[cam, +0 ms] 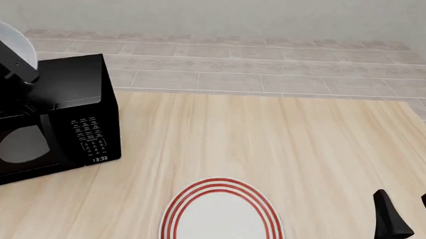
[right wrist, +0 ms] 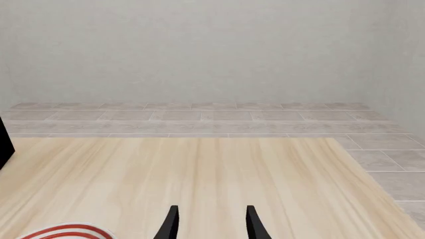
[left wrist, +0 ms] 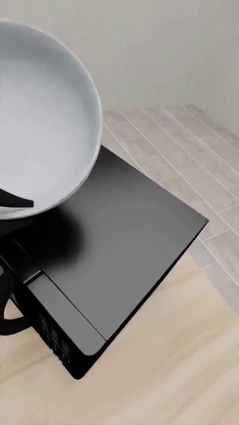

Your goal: Pick up the white bowl and put it on the plate.

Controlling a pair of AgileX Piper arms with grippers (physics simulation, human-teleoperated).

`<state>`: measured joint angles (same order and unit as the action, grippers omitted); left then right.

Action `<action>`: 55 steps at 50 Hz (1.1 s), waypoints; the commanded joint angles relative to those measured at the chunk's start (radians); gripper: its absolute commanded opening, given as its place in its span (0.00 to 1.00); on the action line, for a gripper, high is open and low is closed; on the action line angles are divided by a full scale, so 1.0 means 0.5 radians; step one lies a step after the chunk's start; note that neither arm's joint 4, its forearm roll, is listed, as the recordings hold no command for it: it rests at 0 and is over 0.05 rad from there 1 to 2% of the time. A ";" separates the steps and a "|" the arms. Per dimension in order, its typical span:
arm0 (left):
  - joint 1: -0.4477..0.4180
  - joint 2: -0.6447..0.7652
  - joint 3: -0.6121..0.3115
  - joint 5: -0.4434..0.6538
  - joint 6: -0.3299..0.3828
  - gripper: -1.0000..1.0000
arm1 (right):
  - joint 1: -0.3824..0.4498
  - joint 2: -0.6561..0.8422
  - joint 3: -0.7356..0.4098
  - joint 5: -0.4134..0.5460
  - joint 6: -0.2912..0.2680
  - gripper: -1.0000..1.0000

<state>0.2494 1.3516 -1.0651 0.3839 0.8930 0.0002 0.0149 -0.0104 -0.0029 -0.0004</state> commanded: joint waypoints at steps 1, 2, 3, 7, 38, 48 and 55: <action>0.008 -0.043 -0.041 0.036 0.024 0.00 | -0.001 -0.005 0.005 0.000 0.000 1.00; 0.009 -0.056 -0.040 0.045 0.032 0.00 | -0.001 -0.005 0.005 0.000 0.000 1.00; 0.012 -0.063 -0.045 0.054 0.036 0.00 | -0.001 -0.005 0.005 0.000 0.000 1.00; 0.006 -0.121 -0.072 0.122 0.046 0.00 | -0.001 -0.005 0.005 0.000 0.000 1.00; -0.538 -0.445 -0.309 0.603 -0.259 0.00 | -0.001 -0.005 0.005 0.000 0.000 1.00; -0.800 -0.363 -0.507 0.686 -0.369 0.00 | -0.001 -0.005 0.005 0.000 0.000 1.00; -0.949 -0.319 -0.475 0.614 -0.378 0.00 | -0.001 -0.005 0.005 0.000 0.000 1.00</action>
<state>-0.1104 1.1750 -1.2741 0.7059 0.7283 0.0001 0.0149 -0.0104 -0.0029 -0.0004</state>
